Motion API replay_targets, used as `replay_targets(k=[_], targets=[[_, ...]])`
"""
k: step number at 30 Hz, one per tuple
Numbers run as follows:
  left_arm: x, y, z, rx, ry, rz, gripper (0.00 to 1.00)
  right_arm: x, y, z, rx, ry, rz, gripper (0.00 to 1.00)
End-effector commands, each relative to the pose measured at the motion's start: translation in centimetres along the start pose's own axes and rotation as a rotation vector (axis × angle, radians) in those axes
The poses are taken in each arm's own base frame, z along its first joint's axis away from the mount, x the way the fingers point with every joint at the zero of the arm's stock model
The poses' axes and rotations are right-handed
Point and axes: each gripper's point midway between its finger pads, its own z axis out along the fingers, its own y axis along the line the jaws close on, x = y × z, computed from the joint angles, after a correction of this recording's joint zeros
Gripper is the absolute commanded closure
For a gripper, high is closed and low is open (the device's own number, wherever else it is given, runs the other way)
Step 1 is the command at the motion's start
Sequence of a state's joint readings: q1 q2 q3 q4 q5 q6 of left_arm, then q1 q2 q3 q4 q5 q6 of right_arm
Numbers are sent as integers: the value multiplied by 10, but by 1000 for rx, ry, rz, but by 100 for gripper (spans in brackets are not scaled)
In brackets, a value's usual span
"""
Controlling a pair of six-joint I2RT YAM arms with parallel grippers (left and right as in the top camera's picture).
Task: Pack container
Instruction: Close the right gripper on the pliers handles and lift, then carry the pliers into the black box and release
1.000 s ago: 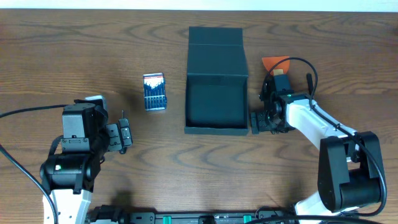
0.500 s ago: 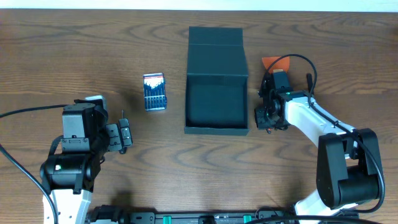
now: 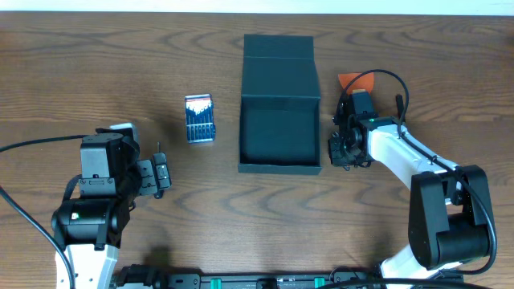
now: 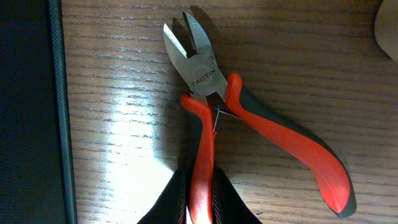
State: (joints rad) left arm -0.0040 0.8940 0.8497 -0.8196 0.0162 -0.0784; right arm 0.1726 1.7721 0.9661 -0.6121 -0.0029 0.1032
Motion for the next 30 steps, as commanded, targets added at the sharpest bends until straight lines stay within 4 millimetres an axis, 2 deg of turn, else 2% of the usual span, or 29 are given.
replay_targets(k=[1,6,9,13,19,22,24,27,30], targets=[[-7,-2,-6,4,-22,-4,2,26,-4,21,24,97,11,99],[-7,-2,-6,4,-22,-4,1,20,-2,16,19,82,37,99],[-7,-2,-6,4,-22,-4,2,7,0,-1,8,48,38,99],[-7,-2,-6,5,-22,-4,1,-21,-1,-40,23,-32,50,99],[-7,-2,-6,5,-22,-4,2,-61,6,-125,48,-217,26,99],[-7,-2,-6,5,-22,-4,1,-71,31,-160,16,-297,-116,99],[-7,-2,-6,5,-22,-4,1,-68,62,-175,-38,-320,-301,99],[-7,-2,-6,5,-22,-4,1,-52,112,-181,-140,-323,-601,99],[-7,-2,-6,5,-22,-4,1,-42,140,-181,-161,-331,-754,99]])
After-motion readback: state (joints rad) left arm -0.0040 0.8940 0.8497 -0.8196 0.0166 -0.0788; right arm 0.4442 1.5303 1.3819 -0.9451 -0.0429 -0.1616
